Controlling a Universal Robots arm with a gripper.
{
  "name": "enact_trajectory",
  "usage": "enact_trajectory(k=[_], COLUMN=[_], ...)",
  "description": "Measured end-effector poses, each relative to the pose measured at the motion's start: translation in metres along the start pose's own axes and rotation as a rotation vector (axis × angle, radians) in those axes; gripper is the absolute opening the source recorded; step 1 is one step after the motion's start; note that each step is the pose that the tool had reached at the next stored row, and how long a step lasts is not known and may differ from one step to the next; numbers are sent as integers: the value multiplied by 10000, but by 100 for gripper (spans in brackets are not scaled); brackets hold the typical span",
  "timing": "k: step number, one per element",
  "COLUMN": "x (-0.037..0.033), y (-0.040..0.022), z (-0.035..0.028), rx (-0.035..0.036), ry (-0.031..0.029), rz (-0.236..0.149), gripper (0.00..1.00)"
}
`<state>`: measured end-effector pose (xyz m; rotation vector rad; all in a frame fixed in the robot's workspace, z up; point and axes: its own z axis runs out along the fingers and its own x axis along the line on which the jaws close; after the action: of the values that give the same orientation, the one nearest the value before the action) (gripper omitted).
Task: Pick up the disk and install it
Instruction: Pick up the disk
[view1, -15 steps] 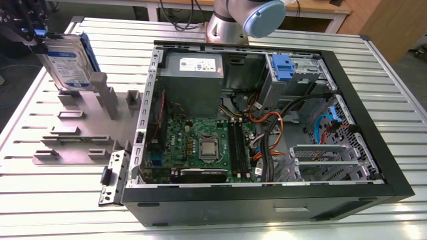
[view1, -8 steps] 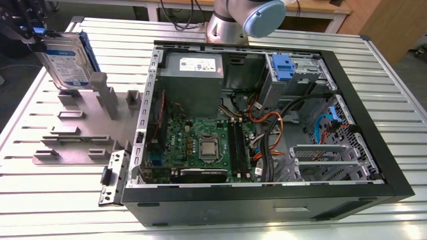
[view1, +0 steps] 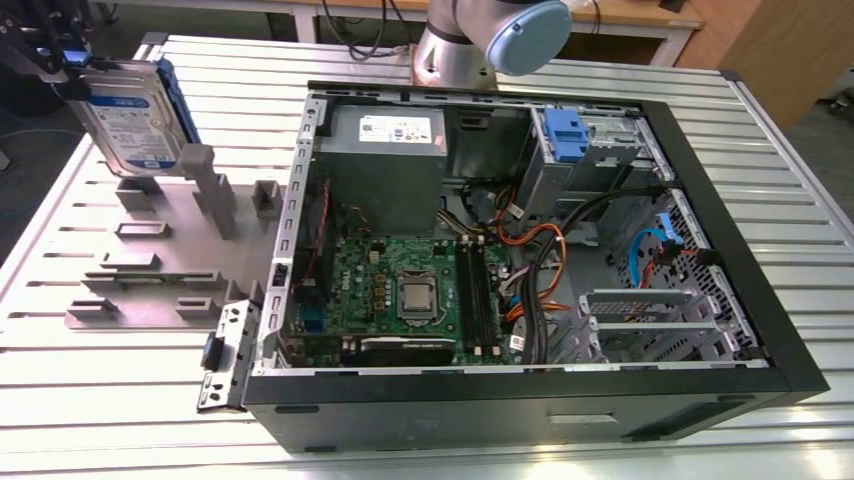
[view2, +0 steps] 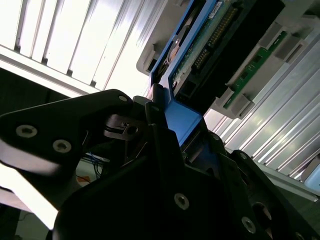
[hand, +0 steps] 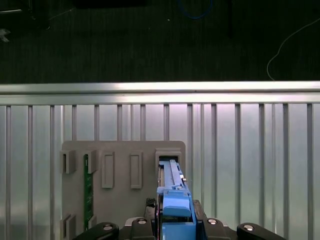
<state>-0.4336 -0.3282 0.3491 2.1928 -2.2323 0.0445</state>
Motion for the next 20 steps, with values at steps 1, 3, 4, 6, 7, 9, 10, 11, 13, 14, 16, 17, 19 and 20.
enact_trajectory(k=[1,3,4,6,7,9,10,11,13,14,16,17,19,20], x=[0,0,0,0,1,1,1,1,1,1,1,1,1,2], y=[0,0,0,0,0,0,-1,0,0,0,0,0,-1,-1], z=[-3,-10,-14,-15,-15,-29,-29,-30,-32,-35,-40,-45,-58,-63], rx=[-1,-3,-3,0,1,-2,-2,-2,-2,-4,-2,-3,-2,-2], ry=[0,1,1,0,0,1,1,1,1,2,1,-2,-27,-50], rz=[0,-1,0,0,-1,0,-1,-1,-1,-1,-1,-1,1,0], gripper=[36,36,36,36,36,36,36,36,36,36,36,36,36,36])
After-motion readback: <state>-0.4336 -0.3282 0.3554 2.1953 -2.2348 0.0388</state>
